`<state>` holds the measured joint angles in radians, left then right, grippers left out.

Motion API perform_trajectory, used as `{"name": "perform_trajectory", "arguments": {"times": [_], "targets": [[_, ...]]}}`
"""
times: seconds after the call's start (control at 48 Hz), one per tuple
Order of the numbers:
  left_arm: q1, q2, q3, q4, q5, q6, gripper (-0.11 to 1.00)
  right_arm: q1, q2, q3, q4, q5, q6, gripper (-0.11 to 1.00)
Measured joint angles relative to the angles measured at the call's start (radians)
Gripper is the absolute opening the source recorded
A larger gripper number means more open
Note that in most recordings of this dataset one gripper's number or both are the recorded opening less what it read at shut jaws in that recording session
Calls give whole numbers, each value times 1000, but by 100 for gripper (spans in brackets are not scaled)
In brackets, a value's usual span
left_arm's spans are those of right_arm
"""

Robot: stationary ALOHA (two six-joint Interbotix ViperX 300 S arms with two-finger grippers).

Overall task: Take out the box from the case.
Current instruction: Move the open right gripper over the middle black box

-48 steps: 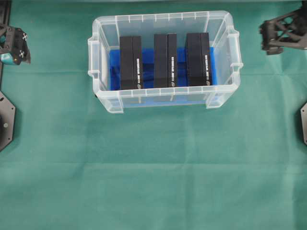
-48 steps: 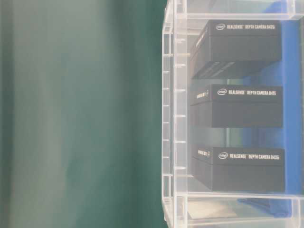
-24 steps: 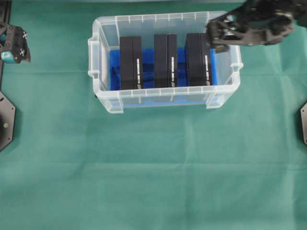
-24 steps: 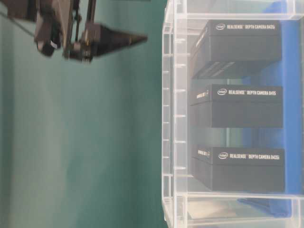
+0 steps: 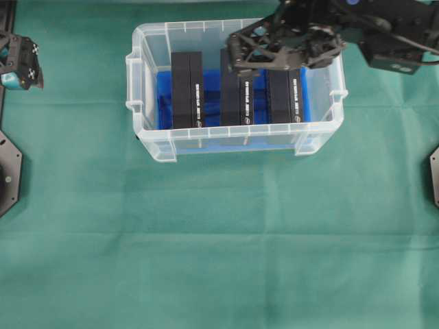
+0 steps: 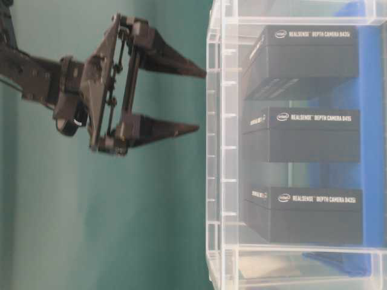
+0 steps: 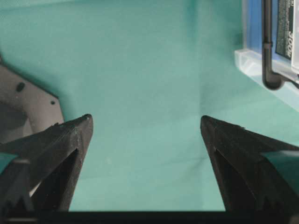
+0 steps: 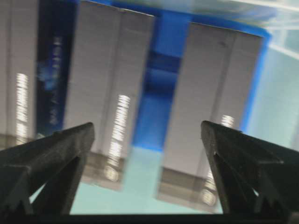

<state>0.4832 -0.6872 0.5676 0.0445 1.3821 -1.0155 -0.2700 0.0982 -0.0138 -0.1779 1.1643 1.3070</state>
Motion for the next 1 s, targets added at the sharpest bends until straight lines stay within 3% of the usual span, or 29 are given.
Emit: {"name": "perform_trajectory", "arguments": {"times": [0.375, 1.001], "targets": [[2, -2, 0, 2, 0, 0, 96, 15, 86, -95, 2, -8, 2, 95], [8, -5, 0, 2, 0, 0, 96, 17, 94, -103, 2, -6, 2, 95]]}}
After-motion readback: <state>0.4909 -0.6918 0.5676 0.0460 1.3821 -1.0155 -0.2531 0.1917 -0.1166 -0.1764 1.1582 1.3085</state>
